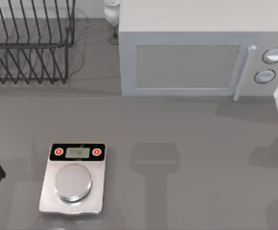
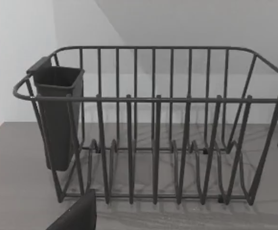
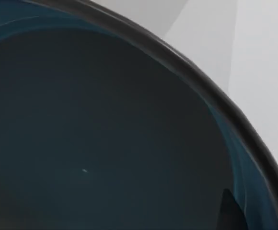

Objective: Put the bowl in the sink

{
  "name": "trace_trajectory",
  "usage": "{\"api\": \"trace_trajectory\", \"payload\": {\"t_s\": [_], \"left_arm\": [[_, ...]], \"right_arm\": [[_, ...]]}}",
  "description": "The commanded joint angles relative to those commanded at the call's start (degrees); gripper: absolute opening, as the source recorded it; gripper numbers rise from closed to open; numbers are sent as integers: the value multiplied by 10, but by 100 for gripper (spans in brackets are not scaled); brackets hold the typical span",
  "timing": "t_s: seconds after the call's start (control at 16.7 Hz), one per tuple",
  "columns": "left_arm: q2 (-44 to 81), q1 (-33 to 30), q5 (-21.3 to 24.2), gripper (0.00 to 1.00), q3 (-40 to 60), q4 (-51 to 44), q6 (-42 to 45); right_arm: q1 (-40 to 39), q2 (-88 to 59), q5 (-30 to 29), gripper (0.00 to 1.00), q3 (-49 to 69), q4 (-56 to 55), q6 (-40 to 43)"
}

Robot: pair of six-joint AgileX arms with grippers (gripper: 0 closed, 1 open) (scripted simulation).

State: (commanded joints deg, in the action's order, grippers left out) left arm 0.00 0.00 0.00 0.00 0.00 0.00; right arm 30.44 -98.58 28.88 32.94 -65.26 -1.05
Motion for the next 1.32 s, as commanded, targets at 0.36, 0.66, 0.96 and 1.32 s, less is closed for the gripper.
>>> {"api": "trace_trajectory", "payload": {"t_s": [0.36, 0.66, 0.96, 1.32], "left_arm": [[0, 0, 0, 100, 0, 0, 0], [0, 0, 0, 100, 0, 0, 0], [0, 0, 0, 100, 0, 0, 0], [0, 0, 0, 100, 0, 0, 0]], "right_arm": [[1, -206, -3, 0, -33, -256, 3], [-2, -284, -7, 0, -49, -341, 2], [-2, -284, -7, 8, -49, -341, 2], [-2, -284, -7, 53, -49, -341, 2]]}}
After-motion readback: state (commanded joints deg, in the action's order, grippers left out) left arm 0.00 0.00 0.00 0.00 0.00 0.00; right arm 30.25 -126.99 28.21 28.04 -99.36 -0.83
